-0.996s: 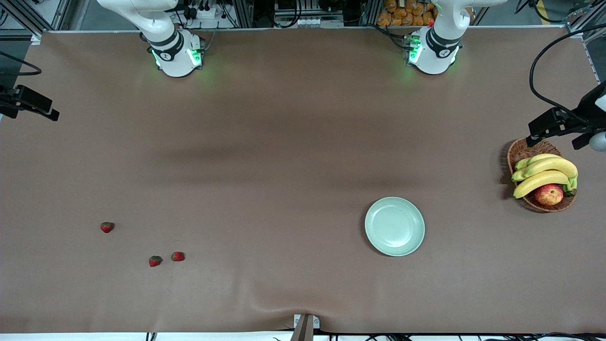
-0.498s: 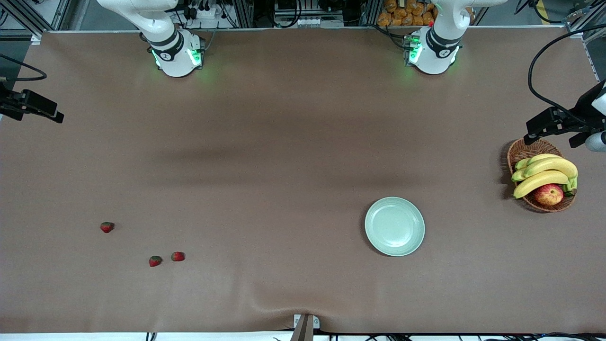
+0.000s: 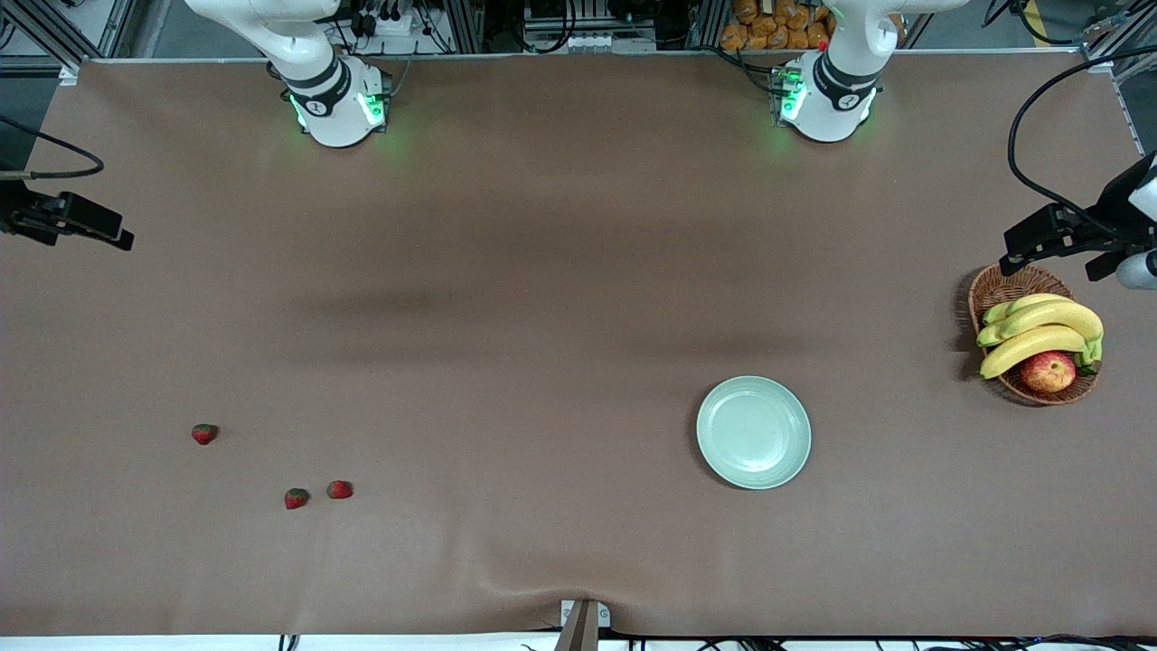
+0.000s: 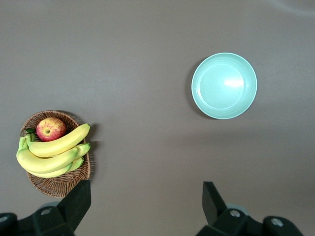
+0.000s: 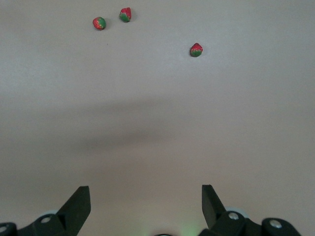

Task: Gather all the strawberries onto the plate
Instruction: 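Reach the right gripper to the strawberries and grasp one strawberry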

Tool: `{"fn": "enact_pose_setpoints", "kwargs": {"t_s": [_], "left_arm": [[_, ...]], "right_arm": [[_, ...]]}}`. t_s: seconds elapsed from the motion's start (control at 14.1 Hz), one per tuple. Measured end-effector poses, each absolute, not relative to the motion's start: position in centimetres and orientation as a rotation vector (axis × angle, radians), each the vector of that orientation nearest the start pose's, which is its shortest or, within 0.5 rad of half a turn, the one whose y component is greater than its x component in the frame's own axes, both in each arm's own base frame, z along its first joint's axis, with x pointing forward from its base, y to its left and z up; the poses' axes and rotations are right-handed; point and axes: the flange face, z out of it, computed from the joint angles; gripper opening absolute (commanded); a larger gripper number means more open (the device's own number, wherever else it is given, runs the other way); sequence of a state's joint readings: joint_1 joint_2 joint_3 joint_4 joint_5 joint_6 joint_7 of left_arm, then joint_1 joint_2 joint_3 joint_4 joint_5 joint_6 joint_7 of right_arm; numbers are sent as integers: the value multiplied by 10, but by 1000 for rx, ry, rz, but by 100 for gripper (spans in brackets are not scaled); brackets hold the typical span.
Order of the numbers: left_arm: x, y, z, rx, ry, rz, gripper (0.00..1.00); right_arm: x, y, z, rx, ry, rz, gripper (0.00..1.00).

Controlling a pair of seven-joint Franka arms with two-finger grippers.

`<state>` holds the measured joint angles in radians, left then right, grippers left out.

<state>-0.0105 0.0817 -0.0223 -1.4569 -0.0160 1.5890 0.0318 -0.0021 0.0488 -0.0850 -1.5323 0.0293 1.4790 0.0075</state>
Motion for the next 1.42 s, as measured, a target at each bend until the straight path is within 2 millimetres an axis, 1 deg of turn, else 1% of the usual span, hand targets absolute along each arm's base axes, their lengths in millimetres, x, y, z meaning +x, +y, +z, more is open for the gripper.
{"fn": "enact_pose_setpoints", "kwargs": {"t_s": [0.21,0.28,0.43,0.64,0.78,0.85,1.0,1.14,1.21,1.28,1.42], "left_arm": [[582,-21,633,-3157,105,-71,100],[581,-21,633,-3157,105,-70,100],[581,-21,633,-3157,105,-69,100],[581,-20,632,-3157,102,-66,100],[581,-17,632,-3157,95,-63,100],[581,-17,632,-3157,92,-61,100],[581,-17,631,-3157,92,-56,100],[581,-17,630,-3157,93,-51,100],[581,-17,630,-3158,93,-49,100],[581,-17,629,-3158,93,-47,100],[581,-17,628,-3158,92,-43,100]], "right_arm": [[578,-44,579,-3109,144,161,100],[588,-42,565,-3112,140,160,100],[611,-39,530,-3119,133,150,100],[649,-40,459,-3132,135,117,100],[671,-36,409,-3142,125,86,100],[679,-30,387,-3147,118,73,100],[696,-8,349,-3154,138,29,100],[714,14,321,-3157,172,-43,100],[723,20,310,-3156,187,-80,100],[731,20,301,-3154,205,-116,100],[742,14,288,-3148,282,-177,100]]}}
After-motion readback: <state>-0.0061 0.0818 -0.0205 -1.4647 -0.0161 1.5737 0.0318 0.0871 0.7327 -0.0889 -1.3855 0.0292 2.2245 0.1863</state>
